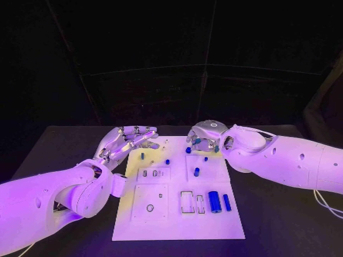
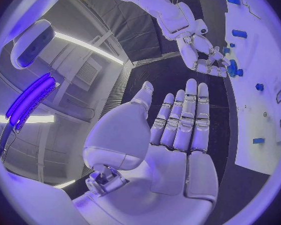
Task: Assemble the parts on the task board
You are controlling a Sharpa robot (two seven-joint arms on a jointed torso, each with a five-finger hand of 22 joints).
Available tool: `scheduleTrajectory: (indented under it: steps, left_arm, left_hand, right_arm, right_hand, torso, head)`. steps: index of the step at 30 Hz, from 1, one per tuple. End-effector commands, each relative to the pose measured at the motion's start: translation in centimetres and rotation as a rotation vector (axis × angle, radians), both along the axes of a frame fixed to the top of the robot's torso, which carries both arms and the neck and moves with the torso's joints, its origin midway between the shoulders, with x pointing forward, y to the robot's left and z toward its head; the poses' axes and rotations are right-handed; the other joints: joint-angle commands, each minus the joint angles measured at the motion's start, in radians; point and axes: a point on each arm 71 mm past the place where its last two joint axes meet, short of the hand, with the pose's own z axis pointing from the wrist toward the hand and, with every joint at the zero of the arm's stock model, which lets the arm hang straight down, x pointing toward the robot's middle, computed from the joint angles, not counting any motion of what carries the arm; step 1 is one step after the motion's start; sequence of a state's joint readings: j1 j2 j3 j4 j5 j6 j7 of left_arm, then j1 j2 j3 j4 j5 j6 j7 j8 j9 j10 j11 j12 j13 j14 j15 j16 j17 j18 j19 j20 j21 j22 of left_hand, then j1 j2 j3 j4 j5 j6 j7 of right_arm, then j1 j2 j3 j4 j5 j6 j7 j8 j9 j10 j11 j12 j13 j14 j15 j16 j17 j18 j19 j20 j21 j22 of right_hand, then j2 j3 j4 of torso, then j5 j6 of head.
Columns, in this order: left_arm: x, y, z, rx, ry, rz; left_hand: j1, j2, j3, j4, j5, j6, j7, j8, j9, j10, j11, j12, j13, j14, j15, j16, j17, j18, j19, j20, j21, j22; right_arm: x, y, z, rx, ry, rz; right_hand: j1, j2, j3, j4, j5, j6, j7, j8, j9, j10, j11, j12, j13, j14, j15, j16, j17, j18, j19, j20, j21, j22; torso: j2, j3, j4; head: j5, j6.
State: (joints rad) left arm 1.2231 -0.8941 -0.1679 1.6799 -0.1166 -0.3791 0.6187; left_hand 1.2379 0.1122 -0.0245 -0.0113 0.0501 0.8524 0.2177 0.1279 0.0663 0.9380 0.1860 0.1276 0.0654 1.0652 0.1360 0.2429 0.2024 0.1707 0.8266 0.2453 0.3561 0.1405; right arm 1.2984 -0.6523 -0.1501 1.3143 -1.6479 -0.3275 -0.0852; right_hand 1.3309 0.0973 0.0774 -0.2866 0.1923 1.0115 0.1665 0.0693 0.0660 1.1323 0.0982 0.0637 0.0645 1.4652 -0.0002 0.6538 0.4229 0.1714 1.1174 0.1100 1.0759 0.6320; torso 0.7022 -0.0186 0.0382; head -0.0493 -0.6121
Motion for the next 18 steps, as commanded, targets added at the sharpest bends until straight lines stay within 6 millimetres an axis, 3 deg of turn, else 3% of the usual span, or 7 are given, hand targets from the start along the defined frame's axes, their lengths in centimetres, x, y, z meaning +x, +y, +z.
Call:
scheduleTrajectory:
  steps: [1,11,16,18]
  left_arm:
    - [0.02,-0.21,0.09,0.001,-0.002,-0.021]
    - [0.07,-0.26,0.03,0.004,0.004,-0.021]
    - [0.07,-0.19,0.06,0.005,0.004,-0.019]
    - [0.09,-0.17,0.09,0.006,0.004,-0.019]
  left_hand:
    - [0.002,0.004,0.002,-0.004,0.002,-0.002,0.03,-0.004,-0.001,-0.004,0.007,-0.003,-0.001,-0.007,0.002,-0.004,0.001,0.012,-0.002,0.004,-0.005,-0.001]
    - [-0.002,0.014,0.004,0.001,0.002,-0.005,0.034,-0.011,-0.001,-0.008,0.01,-0.013,-0.001,-0.007,0.004,-0.014,0.005,0.012,-0.003,0.006,-0.01,-0.006]
    - [-0.003,0.017,0.005,0.002,0.002,-0.006,0.034,-0.013,-0.001,-0.009,0.011,-0.015,-0.001,-0.007,0.005,-0.016,0.005,0.012,-0.003,0.006,-0.011,-0.007]
    - [-0.003,0.018,0.006,0.002,0.002,-0.006,0.035,-0.013,-0.001,-0.009,0.011,-0.016,-0.001,-0.007,0.005,-0.016,0.006,0.012,-0.003,0.007,-0.011,-0.007]
  right_arm:
    - [0.36,0.04,0.27,-0.044,-0.029,-0.025]
    - [0.92,0.47,-0.02,-0.083,0.007,-0.037]
    - [1.01,0.52,-0.29,-0.106,0.036,-0.039]
    - [1.01,0.54,-0.38,-0.112,0.046,-0.038]
  right_hand:
    - [-0.013,-0.002,0.017,0.001,-0.004,-0.008,0.0,-0.005,0.0,-0.008,0.001,-0.001,0.0,0.009,0.004,0.019,0.011,-0.013,0.016,0.0,0.024,0.032]
    - [-0.038,-0.014,0.055,0.008,-0.013,-0.016,-0.006,-0.006,0.0,-0.024,0.001,-0.001,-0.001,0.001,0.005,0.065,0.036,-0.023,0.041,0.003,0.076,0.105]
    - [-0.045,-0.019,0.064,0.01,-0.017,-0.018,-0.009,-0.006,0.0,-0.033,0.0,-0.002,-0.002,-0.001,0.005,0.078,0.043,-0.026,0.049,0.003,0.091,0.126]
    - [-0.047,-0.02,0.066,0.011,-0.018,-0.019,-0.009,-0.006,0.0,-0.034,0.0,-0.002,-0.002,-0.001,0.005,0.083,0.047,-0.027,0.051,0.003,0.096,0.133]
  torso:
    - [0.011,0.0007,0.0018]
    - [0.021,-0.0031,0.0098]
    - [0.022,-0.0039,0.0089]
    - [0.022,-0.0022,0.0077]
  head:
    - [-0.001,-0.001]
    - [-0.008,0.0]
    - [-0.007,-0.005]
    - [-0.006,-0.008]
